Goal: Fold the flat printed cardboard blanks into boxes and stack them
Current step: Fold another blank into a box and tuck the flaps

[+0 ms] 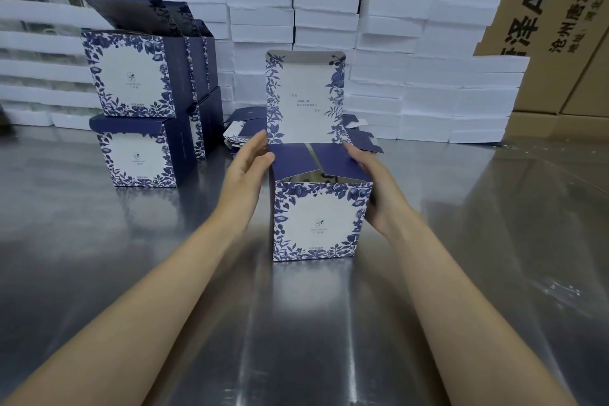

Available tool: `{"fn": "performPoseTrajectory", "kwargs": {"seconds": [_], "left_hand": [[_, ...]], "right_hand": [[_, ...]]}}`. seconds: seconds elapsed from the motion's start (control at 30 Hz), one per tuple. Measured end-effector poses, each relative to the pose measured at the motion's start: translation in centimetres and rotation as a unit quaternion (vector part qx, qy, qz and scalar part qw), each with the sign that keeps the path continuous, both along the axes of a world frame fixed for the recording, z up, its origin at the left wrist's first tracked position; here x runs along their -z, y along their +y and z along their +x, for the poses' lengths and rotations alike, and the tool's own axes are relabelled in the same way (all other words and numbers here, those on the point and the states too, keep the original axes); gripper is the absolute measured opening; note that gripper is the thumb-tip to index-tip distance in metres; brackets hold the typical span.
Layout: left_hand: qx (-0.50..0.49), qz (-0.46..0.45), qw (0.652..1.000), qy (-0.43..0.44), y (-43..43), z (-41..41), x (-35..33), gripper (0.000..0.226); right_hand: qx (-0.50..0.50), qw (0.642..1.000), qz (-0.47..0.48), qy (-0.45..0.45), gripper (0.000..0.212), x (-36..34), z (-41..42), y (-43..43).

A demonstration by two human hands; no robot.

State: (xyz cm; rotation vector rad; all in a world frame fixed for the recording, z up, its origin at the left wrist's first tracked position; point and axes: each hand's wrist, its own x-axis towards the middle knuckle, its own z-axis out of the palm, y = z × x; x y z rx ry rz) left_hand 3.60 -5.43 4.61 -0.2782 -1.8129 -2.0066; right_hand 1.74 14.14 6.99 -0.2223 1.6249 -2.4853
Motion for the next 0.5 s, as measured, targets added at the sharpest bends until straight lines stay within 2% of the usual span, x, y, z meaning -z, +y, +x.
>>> {"fn": "performPoseTrajectory", "kwargs": {"seconds": [0.1,0.17,0.27,0.4,0.5], "left_hand": [[-0.006,0.017,0.999,0.026,-0.19,-0.32,0.05,0.048],[-0.017,0.008,0.998,0.052,-0.05,-0.31,-0.01,0.05],[-0.021,0.008,0.997,0.072,0.09,-0.21,-0.26,0.043],[-0.045,-0.08,0.99,0.105,-0.16,-0.21,-0.09,0.029],[-0.017,-0.096,0.99,0.106,-0.46,-0.02,0.34,0.034]], "right_hand": [[0.027,0.999,-0.014,0.02,0.029,0.0,-0.06,-0.7],[0.066,0.997,0.011,0.039,0.027,-0.18,-0.14,-0.99],[0.092,0.992,0.032,0.082,0.021,-0.03,-0.36,-0.98],[0.137,0.969,0.086,0.186,0.026,0.6,-0.37,-0.99],[0.141,0.972,0.091,0.167,0.028,0.62,-0.6,-1.07]]}}
